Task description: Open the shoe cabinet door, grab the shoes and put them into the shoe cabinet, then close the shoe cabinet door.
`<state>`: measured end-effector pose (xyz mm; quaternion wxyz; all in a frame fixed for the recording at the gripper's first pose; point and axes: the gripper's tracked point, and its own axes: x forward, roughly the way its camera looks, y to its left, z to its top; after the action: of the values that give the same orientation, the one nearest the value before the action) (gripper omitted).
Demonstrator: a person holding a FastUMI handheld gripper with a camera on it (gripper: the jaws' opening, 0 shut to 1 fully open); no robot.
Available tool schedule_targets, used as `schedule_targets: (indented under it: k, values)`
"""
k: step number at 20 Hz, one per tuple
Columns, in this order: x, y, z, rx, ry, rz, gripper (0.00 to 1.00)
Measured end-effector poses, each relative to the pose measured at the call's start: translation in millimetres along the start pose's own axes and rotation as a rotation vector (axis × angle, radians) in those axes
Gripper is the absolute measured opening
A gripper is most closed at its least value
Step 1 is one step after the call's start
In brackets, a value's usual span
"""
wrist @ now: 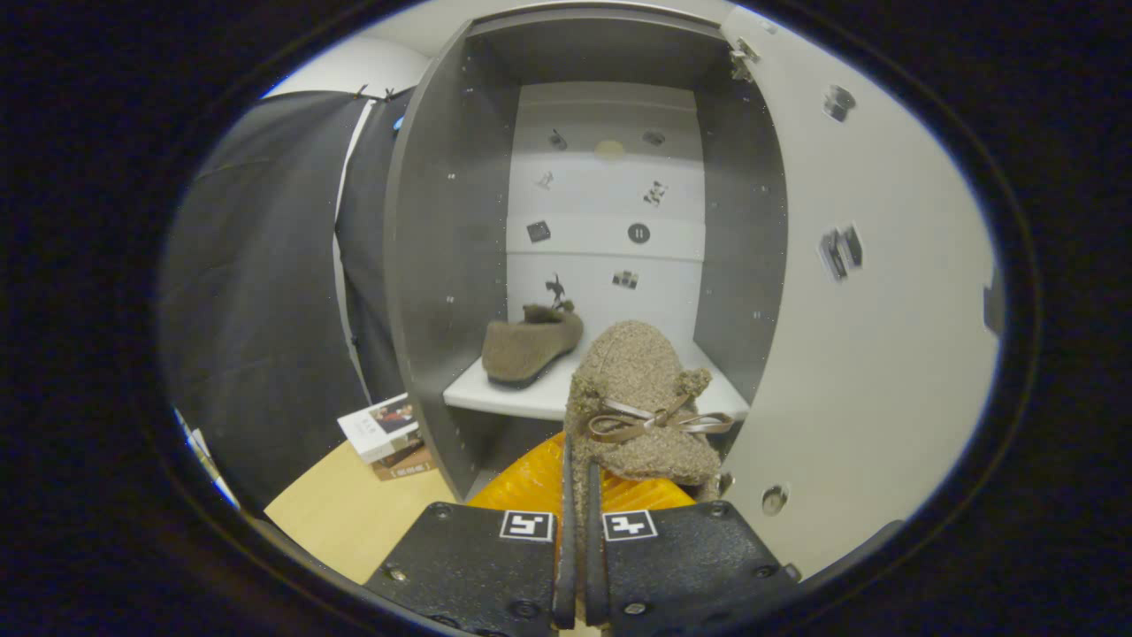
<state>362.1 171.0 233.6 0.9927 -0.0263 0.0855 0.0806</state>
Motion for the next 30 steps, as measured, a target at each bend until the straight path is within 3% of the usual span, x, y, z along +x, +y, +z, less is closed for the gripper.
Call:
schedule_targets:
  k: [5, 9, 17, 23, 30]
  values:
    - [60.1, -9.1, 61.1, -0.010, -0.055, -0.015, 0.07]
    - [116.0, -13.9, 82.2, -0.007, -0.036, -0.014, 0.07]
    - [212.3, -31.8, 64.3, -0.034, 0.094, -0.056, 0.08]
    - [244.9, -46.7, 44.6, 0.022, 0.213, -0.100, 0.08]
    - [259.3, -39.1, 30.4, -0.014, 0.323, -0.107, 0.10]
